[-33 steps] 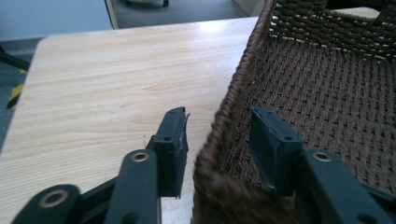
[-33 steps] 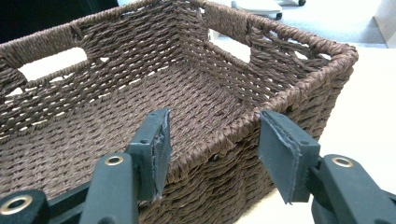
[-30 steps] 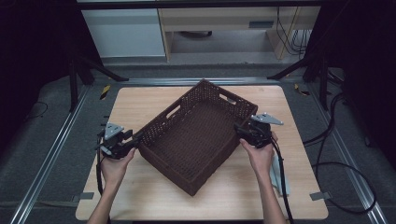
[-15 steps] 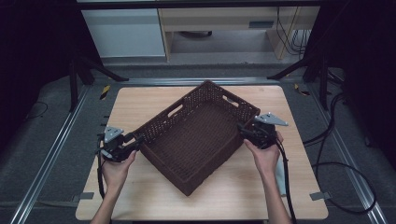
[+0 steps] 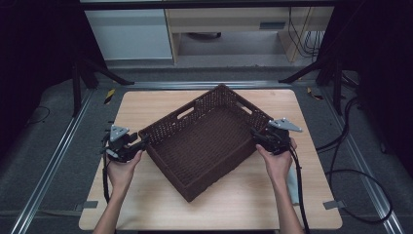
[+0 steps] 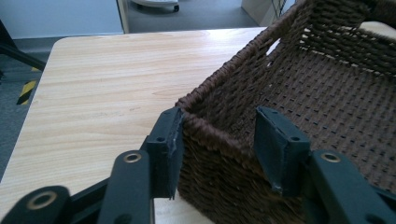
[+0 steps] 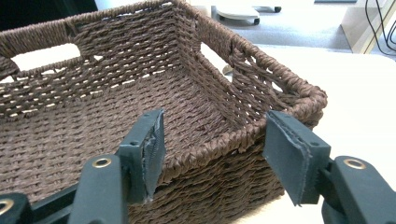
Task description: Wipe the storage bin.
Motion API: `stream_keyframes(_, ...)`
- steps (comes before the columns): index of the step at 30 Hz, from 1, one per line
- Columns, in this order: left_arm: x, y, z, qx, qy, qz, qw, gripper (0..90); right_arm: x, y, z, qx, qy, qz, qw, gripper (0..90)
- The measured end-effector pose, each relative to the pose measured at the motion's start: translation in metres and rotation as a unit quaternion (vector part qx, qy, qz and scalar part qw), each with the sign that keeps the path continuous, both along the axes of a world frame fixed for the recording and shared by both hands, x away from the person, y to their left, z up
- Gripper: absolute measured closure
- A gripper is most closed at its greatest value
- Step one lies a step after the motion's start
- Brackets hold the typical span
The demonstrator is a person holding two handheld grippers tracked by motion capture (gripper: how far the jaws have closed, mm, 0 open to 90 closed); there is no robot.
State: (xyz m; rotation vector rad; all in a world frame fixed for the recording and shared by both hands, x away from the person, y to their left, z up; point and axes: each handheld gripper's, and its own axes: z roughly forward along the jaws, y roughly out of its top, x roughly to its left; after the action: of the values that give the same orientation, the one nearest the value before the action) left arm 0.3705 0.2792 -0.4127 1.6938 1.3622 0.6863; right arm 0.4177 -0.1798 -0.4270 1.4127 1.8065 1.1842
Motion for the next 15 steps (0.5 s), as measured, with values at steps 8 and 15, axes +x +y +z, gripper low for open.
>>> stream_keyframes(8, -0.021, -0.002, -0.001, -0.005, 0.001, -0.026, 0.9997, 47.2, -0.004, 0.003, 0.002, -0.004, 0.001, 0.006, 1.0000, 41.1)
stream_keyframes(15, -0.014, 0.003, -0.004, -0.021, 0.010, -0.022, 0.9995, 49.1, -0.005, -0.008, 0.014, -0.008, -0.022, 0.005, 0.9997, 37.1)
